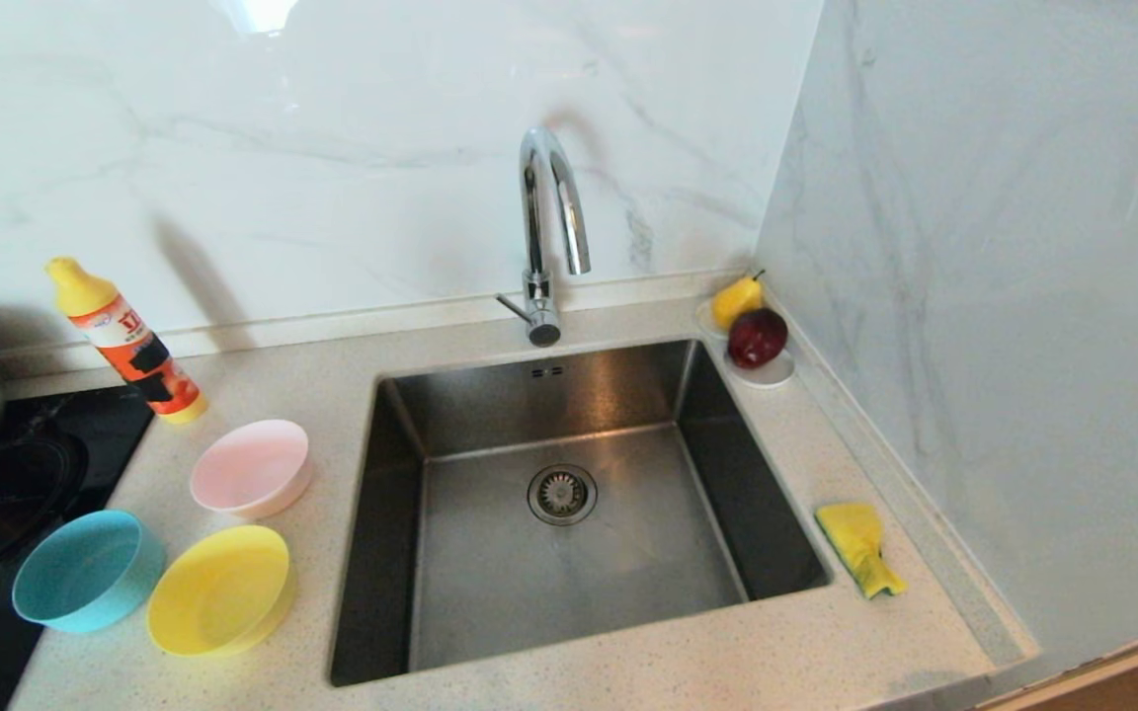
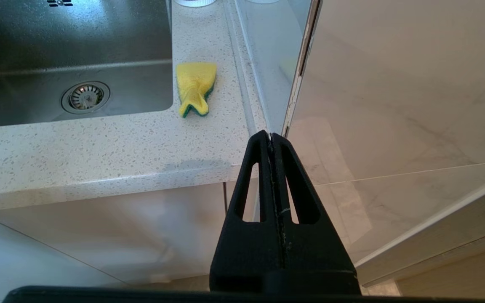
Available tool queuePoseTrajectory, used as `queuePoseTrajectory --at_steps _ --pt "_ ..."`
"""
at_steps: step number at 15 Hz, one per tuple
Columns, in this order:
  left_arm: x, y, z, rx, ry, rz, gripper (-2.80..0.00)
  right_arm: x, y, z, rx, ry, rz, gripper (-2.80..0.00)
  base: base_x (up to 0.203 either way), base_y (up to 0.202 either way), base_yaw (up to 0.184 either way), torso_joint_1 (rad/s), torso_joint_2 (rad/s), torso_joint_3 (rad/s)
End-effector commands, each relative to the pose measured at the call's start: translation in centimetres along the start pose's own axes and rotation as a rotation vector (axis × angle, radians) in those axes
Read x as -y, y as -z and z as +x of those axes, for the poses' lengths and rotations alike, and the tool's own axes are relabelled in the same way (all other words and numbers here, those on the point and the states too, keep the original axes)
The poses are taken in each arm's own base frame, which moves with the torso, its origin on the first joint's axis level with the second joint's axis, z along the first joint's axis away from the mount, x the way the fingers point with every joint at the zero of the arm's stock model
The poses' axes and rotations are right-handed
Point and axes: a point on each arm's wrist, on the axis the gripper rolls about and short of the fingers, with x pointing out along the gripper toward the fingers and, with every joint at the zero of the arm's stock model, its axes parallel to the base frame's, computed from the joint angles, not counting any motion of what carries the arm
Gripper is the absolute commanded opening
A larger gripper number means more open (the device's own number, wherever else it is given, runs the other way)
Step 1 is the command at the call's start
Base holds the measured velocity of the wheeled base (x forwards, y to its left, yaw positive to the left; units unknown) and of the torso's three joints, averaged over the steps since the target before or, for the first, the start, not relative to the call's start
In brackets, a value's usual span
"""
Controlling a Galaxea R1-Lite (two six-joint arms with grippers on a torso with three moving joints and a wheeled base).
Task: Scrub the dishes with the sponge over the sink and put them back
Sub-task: Grab the dish soap
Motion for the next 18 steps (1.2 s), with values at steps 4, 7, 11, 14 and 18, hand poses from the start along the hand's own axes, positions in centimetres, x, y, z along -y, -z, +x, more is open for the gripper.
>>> queuePoseTrajectory --at_steps 4,7,11,14,18 --pt "0.0 0.3 0.1 -0.014 -0.003 0.016 -2.8 0.0 0.0 0.0 0.002 -0.001 0.001 -2.8 0.0 0.0 0.0 0.0 0.0 0.0" --pt "0.0 0.3 0.1 -0.014 -0.001 0.027 -2.8 0.0 0.0 0.0 0.001 -0.001 0.001 -2.8 0.0 0.0 0.0 0.0 0.0 0.0" --pt "0.0 0.4 0.1 -0.016 0.01 0.087 -2.8 0.0 0.0 0.0 0.003 -0.001 0.0 -2.8 0.0 0.0 0.0 0.0 0.0 0.0" --pt "0.0 0.4 0.1 -0.027 0.008 0.074 -2.8 0.0 0.0 0.0 0.002 -0.001 0.0 -2.8 0.0 0.0 0.0 0.0 0.0 0.0" --pt "-0.1 -6.3 -1.3 0.106 -0.026 0.074 -2.8 0.0 0.0 0.0 0.001 -0.001 0.001 -2.8 0.0 0.0 0.0 0.0 0.0 0.0"
